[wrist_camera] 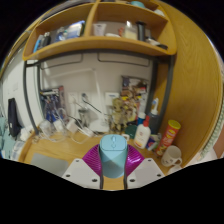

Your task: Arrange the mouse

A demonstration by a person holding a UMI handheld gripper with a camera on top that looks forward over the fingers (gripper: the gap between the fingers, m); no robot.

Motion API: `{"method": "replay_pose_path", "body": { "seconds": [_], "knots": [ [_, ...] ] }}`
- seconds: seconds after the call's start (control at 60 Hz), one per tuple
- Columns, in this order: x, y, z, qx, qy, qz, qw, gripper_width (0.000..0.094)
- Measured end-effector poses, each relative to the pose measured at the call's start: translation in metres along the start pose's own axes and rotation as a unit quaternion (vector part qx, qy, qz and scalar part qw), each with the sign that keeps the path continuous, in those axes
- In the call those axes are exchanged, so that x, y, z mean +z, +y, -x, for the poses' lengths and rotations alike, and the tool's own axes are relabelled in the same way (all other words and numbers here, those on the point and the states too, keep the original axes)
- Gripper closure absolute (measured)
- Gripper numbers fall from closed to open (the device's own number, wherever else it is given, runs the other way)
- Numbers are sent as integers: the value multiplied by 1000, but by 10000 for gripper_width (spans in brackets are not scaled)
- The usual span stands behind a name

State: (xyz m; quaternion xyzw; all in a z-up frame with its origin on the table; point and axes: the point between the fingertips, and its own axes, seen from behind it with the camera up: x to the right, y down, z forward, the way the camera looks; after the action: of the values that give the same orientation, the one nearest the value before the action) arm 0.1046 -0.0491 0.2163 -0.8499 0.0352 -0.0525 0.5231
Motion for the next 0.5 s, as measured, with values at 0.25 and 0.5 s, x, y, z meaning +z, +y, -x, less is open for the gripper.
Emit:
{"method": "replay_pose_path", "body": {
  "seconds": [0.25, 0.5],
  "knots": [
    [-16, -17, 176, 9, -68, -12, 998, 669],
    [30, 82, 310, -1, -109, 71, 991, 643]
  ]
}}
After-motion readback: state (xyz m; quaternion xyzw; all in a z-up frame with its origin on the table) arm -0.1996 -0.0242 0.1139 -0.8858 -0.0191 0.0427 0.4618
